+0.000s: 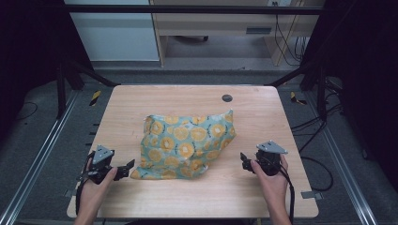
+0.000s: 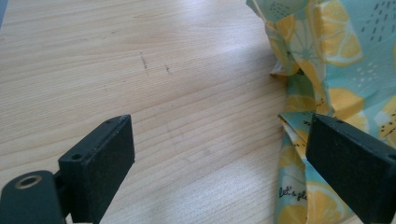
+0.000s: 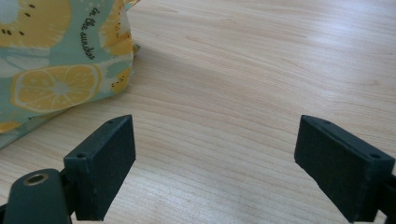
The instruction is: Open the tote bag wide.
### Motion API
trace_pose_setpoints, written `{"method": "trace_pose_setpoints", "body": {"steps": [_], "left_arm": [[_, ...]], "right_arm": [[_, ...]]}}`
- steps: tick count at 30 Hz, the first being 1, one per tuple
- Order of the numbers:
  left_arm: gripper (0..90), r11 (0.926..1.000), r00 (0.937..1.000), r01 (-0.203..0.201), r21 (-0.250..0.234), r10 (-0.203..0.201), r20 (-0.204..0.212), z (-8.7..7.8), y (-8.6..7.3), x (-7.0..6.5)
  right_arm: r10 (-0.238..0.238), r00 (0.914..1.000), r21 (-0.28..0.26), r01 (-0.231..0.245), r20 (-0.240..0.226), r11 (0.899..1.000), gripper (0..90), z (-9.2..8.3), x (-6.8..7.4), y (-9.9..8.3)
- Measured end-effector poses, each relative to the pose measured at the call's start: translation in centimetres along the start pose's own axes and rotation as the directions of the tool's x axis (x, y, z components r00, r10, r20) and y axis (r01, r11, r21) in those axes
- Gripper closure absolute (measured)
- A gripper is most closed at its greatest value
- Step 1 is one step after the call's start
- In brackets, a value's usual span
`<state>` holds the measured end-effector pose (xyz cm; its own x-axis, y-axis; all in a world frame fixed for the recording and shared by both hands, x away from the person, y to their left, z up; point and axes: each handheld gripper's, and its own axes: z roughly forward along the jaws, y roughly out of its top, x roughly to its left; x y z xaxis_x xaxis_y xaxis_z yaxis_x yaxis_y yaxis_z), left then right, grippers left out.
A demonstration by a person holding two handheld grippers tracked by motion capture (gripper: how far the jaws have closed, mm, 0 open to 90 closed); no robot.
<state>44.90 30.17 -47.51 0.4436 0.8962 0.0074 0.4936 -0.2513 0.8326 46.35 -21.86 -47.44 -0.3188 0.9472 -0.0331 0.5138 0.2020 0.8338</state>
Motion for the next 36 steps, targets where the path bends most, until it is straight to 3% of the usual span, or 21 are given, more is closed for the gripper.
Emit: {"method": "trace_pose_setpoints", "body": {"steps": [10,14,21,28,31,32,33,36], "left_arm": [[7.6,0.9986,0.9985,-0.053,0.0,0.053,0.017,-0.1,0.2,-1.0],[7.6,0.9982,0.9981,-0.06,-0.005,0.06,0.015,-0.2,0.3,-1.1],[7.6,0.995,0.996,-0.082,-0.057,0.084,0.031,-1.2,1.0,-2.1],[7.6,0.9857,0.9888,-0.128,-0.109,0.136,0.062,-2.1,3.5,-3.6],[7.8,0.9839,0.988,-0.123,-0.13,0.134,0.077,-2.1,5.1,-3.7],[7.8,0.9836,0.9879,-0.122,-0.133,0.133,0.08,-2.0,5.7,-3.7],[8.0,0.9837,0.9862,-0.129,-0.125,0.141,0.087,-1.4,6.9,-3.7],[8.5,0.9849,0.9857,-0.127,-0.117,0.139,0.096,-0.8,7.8,-3.8]], "right_arm": [[0.009,0.9999,-0.012,-0.009,-0.01,1.0,13.6,-0.5,0.2,0.4],[-0.003,0.9994,-0.025,0.002,-0.033,1.0,12.5,-1.0,0.9,1.1],[-0.055,0.9931,-0.094,0.045,-0.103,0.995,11.6,-2.9,2.7,3.5],[-0.086,0.9827,-0.126,0.066,-0.164,0.99,11.3,-3.5,3.6,6.6],[-0.088,0.9732,-0.113,0.065,-0.213,0.992,10.4,-2.7,3.9,9.2],[-0.088,0.9732,-0.113,0.065,-0.213,0.992,10.4,-2.7,3.9,9.2],[-0.091,0.9699,-0.084,0.074,-0.226,0.994,8.7,-1.9,4.1,10.6],[-0.066,0.9722,-0.054,0.055,-0.224,0.997,9.1,-0.8,4.2,11.8]]}}
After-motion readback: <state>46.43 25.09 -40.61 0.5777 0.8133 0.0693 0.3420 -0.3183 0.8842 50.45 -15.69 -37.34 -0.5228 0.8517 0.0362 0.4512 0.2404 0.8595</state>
